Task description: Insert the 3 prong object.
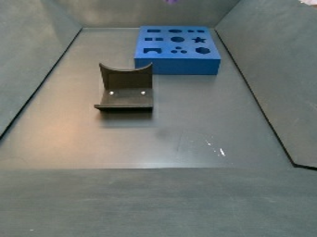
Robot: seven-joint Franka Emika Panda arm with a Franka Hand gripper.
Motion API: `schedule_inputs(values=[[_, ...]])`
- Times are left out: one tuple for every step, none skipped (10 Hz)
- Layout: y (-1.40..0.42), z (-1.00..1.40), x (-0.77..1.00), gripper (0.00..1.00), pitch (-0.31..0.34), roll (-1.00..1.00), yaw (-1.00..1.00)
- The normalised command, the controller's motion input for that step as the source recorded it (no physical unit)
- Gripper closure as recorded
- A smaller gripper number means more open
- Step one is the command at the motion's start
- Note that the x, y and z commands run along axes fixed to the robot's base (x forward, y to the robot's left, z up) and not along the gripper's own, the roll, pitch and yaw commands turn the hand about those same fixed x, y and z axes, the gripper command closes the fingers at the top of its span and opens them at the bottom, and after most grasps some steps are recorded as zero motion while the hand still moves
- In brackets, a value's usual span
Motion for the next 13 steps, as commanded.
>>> schedule_inputs(values=[[0.19, -0.08, 0.21, 1.00, 0.000, 0.05, -0.79], [0.07, -0.09, 0.09, 1.00, 0.000, 0.08, -0.91], [0.05, -0.06, 0.08, 1.00, 0.000, 0.05, -0.96], [0.08, -0.16, 0.08, 1.00, 0.000, 0.03, -0.95], [0.09, -0.16, 0.07, 1.00, 0.000, 0.02, -0.95], [0.09, -0.18, 0.07, 1.00, 0.000, 0.02, -0.96], [0.15, -0.19, 0.04, 1.00, 0.000, 0.02, -0.90], [0.43, -0.25, 0.00, 1.00, 0.000, 0.02, -0.61], [0.60, -0.26, 0.00, 1.00, 0.000, 0.00, -0.43], [0.63, -0.25, -0.07, 1.00, 0.000, 0.00, -0.40], [0.57, -0.24, -0.10, 1.00, 0.000, 0.00, -0.45], [0.35, -0.23, -0.08, 1.00, 0.000, 0.02, -0.68], [0.15, -0.22, -0.06, 1.00, -0.017, 0.04, -0.89]])
